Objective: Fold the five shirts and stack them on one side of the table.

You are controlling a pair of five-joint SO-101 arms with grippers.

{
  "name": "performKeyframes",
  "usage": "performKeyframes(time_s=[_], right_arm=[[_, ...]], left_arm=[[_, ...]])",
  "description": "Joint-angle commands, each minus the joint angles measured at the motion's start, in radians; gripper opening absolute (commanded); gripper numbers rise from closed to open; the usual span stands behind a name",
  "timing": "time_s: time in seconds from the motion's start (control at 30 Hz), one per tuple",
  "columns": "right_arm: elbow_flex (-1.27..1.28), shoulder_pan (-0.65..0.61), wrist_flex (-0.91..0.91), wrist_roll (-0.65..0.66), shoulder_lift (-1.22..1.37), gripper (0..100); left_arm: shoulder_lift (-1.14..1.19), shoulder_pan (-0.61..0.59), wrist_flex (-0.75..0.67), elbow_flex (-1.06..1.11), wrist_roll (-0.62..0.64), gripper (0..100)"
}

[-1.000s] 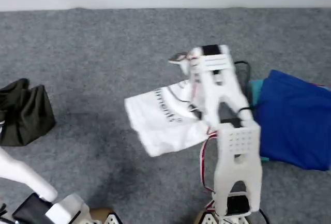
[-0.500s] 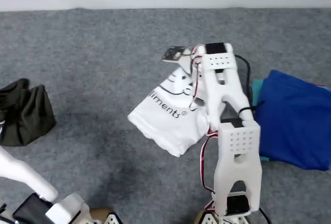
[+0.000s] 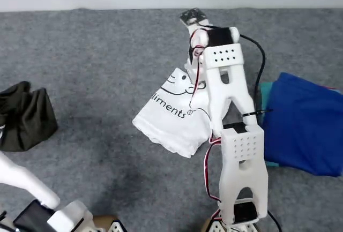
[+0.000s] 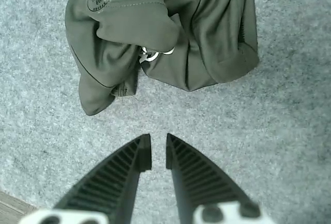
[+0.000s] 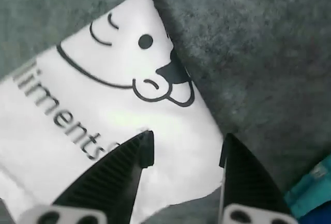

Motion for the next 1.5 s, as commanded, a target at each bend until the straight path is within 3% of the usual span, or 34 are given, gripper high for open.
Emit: performKeyframes(time_s=[0.0, 0.13, 0.23, 0.33, 0.57, 0.97, 1.13, 1.47], right_arm=[[-0.048, -0.013, 0.044, -0.267, -0.111, 21.4], [-0.044, -0.025, 0.045, -0.468, -0.165, 21.4], [0.038, -0.041, 0.045, -0.488, -0.228, 21.5], [0.189, -0.064, 0.041, -0.612, -0.268, 23.2], [0.318, -0.124, 0.031, -0.841, -0.223, 48.9], [0.310, -0.081, -0.071, -1.011, 0.061, 49.6], [0.310, -0.081, -0.120, -1.008, 0.179, 41.1], [0.276, -0.073, -0.104, -0.898, 0.205, 10.6]], left_arm=[[-0.037, 0.009, -0.023, -0.002, -0.008, 6], [-0.037, 0.009, -0.023, -0.002, -0.008, 6], [-0.037, 0.009, -0.023, -0.004, -0.008, 6], [-0.037, 0.009, -0.023, -0.004, -0.008, 6], [-0.037, 0.009, -0.020, -0.004, -0.008, 6], [-0.040, 0.008, -0.017, -0.004, -0.008, 6], [-0.043, 0.008, 0.002, -0.004, -0.008, 6], [-0.044, 0.008, 0.011, -0.004, -0.008, 6]])
